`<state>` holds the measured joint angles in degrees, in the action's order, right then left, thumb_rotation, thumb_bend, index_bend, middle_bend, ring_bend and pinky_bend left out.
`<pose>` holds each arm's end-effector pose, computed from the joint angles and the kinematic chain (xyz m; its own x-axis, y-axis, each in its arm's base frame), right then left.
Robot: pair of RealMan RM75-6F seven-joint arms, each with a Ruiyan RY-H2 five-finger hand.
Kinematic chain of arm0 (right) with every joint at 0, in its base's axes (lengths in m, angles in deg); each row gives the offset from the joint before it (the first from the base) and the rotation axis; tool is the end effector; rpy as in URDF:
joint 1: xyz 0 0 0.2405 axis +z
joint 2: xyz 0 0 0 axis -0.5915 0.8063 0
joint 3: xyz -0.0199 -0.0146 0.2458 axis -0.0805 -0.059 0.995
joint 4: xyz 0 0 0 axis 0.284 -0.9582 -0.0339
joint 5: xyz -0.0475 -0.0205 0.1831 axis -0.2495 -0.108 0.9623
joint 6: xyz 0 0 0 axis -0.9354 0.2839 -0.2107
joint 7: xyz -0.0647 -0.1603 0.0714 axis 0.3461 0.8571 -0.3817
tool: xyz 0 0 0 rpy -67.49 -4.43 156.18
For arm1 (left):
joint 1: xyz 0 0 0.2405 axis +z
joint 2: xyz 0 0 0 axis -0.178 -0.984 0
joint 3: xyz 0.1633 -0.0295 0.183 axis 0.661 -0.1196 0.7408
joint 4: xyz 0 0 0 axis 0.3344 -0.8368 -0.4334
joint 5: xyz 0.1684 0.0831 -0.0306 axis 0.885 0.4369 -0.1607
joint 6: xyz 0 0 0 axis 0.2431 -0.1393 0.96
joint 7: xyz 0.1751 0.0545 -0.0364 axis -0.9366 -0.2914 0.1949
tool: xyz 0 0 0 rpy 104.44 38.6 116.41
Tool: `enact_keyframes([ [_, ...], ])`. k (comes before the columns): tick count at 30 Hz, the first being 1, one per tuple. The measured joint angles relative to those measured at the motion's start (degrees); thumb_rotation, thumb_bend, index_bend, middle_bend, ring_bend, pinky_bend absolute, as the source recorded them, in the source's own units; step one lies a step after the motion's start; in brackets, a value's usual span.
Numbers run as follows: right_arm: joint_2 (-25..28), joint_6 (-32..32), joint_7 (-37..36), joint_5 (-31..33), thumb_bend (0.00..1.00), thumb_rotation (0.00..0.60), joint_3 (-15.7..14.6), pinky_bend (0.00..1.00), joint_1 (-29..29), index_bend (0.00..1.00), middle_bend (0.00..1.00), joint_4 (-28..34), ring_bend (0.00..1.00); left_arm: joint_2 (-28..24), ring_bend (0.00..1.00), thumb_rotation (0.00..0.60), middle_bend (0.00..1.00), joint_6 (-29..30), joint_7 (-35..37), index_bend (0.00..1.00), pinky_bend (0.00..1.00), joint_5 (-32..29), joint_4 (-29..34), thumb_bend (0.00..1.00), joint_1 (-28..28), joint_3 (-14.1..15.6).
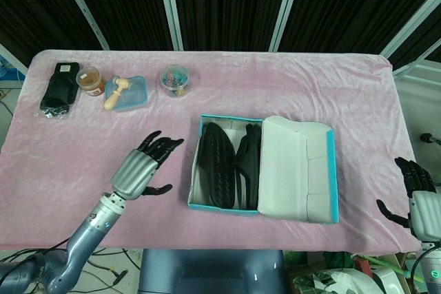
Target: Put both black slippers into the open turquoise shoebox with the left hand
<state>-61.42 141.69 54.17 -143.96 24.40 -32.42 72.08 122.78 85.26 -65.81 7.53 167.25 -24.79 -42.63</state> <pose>-0.3237 -0.2235 0.1786 0.2118 0.0276 0.9769 -0.9773 0.0142 0.2115 -0.0945 0.2991 0.0534 0.2788 0.0620 0.9583 0.8174 -0.5392 -0.2029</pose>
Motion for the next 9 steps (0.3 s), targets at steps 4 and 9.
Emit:
enact_keyframes([
  [4,-0.2,0.5,3.1,-0.7,0.18,0.600,0.1,0.07,0.4,0.00,0.06,-0.2,0.00,-2.0,0.13,0.600,0.16,10.6,-3.3,0.05,0.03,0.4,-0.2,0.12,8.0,2.1],
  [9,-0.6,1.0,7.8,-2.3,0.18,0.600,0.0,0.07,1.0,0.00,0.06,0.5,0.00,-5.4,0.11,0.600,0.15,20.3,-4.1,0.05,0.01,-0.1,-2.3,0.10,19.8,6.6],
])
